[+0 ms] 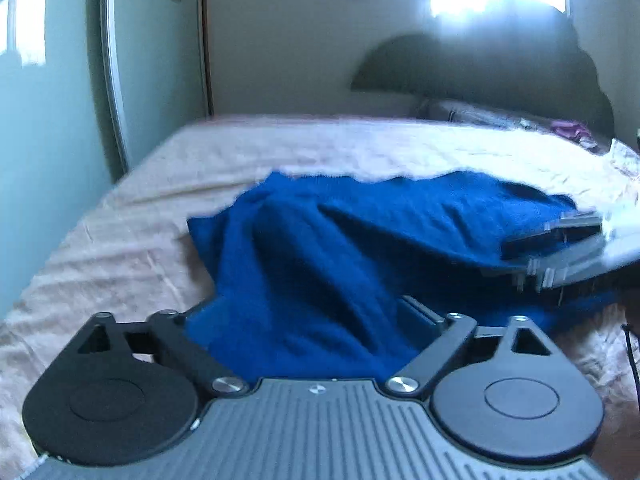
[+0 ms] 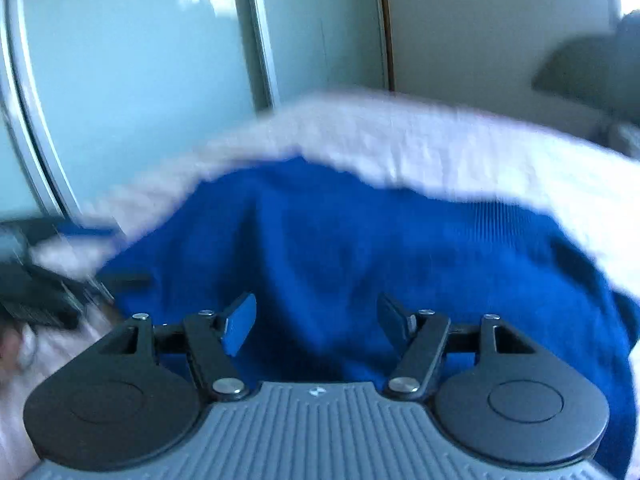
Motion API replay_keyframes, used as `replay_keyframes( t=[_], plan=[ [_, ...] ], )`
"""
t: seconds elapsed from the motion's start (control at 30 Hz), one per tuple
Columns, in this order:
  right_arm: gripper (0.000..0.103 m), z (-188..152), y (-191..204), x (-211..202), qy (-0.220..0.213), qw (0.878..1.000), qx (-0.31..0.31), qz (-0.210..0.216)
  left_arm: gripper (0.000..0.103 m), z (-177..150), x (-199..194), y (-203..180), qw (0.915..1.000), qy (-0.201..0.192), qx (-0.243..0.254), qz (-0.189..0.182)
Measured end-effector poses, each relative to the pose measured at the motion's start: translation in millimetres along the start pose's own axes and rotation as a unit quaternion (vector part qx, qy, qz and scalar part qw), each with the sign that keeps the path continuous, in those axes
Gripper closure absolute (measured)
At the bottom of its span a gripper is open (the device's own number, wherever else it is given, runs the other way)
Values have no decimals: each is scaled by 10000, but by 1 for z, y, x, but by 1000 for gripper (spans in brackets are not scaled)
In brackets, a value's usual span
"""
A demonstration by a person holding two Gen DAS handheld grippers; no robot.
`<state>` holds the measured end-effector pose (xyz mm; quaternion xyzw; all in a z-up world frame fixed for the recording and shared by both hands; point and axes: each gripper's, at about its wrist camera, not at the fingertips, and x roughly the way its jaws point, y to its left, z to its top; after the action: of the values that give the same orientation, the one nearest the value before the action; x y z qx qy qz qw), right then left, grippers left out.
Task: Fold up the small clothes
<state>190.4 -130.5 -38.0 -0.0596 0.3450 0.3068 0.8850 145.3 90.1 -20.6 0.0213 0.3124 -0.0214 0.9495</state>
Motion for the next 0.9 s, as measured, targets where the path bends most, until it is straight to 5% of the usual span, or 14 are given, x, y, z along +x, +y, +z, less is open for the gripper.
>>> replay_keyframes(
  t=[0.13,0.47,0.6,0.9],
  plan=[
    [36,-18,26,-1,99,9951,-882,-432,12,-12,7,-3,9993,372,58,13],
    [32,-11,40,-22,-315,9951,-784,-516,7,-11,6,-6,9988,450,-88,180],
    [21,-13,42,-25,-361,9949,-789,-509,6,-10,8,-6,9984,481,-185,211],
    [21,-14,43,-30,-476,9943,-727,-613,3,-3,5,-1,9979,465,-209,398]
  ],
)
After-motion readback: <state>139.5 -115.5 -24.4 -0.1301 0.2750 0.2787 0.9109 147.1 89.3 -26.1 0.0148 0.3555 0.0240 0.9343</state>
